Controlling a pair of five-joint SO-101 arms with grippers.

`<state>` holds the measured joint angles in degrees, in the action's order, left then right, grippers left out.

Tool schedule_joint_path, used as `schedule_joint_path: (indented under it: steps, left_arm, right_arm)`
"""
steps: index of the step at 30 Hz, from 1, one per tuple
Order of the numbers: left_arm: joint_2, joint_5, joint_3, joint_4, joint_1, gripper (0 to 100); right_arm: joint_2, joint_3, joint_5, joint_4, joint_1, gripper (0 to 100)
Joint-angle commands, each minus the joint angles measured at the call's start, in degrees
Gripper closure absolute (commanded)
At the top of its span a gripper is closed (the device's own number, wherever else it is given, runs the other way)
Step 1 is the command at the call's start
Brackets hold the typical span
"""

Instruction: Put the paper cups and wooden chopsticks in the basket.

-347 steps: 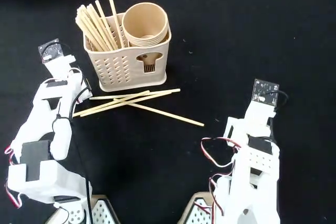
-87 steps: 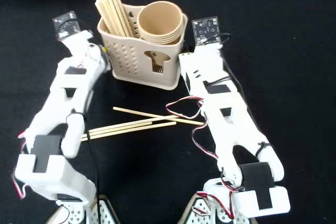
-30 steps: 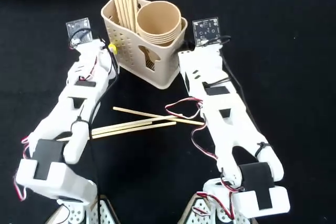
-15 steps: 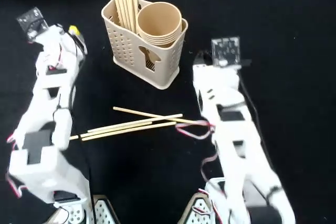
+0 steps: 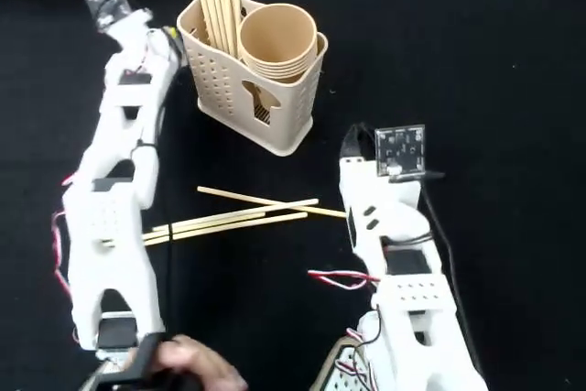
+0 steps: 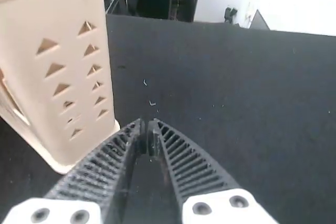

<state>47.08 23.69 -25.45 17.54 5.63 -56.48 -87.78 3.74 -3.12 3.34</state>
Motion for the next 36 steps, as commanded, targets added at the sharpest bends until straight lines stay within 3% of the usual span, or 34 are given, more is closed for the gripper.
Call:
schedule_joint_path:
  steps: [1,5,11,17,23,31,36]
  left_arm:
    - [0.62,0.44,-8.84,7.12,-2.77,90]
    - [0.62,0.44,-11.03,13.10,-1.98,90]
    - [0.62,0.35,-11.30,20.04,-1.63,90]
    - [0.62,0.18,-11.12,23.47,-1.89,90]
    - [0.62,-4.48,-11.30,26.73,-2.51,90]
    - [0.53,-4.57,-10.77,29.01,-2.51,90]
    - [-2.29,-6.59,-10.07,32.00,-2.51,97]
  right_arm:
    - [-1.19,-0.13,-0.35,-0.44,-0.09,95.6]
    - [-1.19,-0.40,-4.66,-0.62,-0.35,95.6]
    - [-1.19,0.04,-5.19,-0.79,-0.35,95.6]
    - [-1.10,2.86,-5.19,-0.70,-0.18,95.6]
    - [-0.75,6.99,-5.19,-0.53,-0.09,95.6]
    - [15.96,16.66,-5.10,-0.62,-0.35,95.6]
    - [21.85,17.80,-5.10,-0.79,-0.44,95.9]
